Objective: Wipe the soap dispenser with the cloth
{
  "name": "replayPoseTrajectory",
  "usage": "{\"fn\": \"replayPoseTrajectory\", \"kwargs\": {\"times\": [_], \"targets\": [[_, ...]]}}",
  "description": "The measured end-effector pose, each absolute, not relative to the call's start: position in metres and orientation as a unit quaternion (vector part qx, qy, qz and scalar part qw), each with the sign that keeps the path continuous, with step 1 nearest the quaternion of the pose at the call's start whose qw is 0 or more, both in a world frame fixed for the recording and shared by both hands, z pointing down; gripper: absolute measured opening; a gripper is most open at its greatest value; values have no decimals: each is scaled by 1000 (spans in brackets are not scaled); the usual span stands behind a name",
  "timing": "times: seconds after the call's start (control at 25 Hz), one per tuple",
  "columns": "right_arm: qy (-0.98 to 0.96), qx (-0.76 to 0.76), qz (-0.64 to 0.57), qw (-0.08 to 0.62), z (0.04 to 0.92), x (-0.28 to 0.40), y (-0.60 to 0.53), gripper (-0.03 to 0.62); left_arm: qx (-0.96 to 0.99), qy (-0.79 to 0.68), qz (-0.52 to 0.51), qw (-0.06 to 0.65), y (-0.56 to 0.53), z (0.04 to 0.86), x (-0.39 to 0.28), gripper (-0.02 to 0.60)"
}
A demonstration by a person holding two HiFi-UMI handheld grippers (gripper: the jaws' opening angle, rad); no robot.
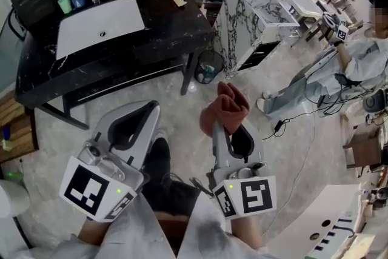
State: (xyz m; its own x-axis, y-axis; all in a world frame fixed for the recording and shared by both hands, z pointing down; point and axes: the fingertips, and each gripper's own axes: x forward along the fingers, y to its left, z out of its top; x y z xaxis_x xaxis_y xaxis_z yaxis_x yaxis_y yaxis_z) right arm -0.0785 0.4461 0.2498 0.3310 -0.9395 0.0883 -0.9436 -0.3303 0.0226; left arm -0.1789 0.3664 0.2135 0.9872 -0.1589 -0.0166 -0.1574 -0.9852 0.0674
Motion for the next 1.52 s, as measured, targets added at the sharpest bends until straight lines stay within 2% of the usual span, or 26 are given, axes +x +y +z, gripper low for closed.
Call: {"fn": "replayPoseTrajectory", "kwargs": {"times": [0.36, 1.52], "targets": [[-572, 819, 29, 42, 252, -38, 410, 75, 997, -67, -18, 33, 331, 215, -136, 3], [-609, 790, 43, 58, 257, 88, 172, 75, 991, -121, -19, 56, 95, 224, -17, 3]]}}
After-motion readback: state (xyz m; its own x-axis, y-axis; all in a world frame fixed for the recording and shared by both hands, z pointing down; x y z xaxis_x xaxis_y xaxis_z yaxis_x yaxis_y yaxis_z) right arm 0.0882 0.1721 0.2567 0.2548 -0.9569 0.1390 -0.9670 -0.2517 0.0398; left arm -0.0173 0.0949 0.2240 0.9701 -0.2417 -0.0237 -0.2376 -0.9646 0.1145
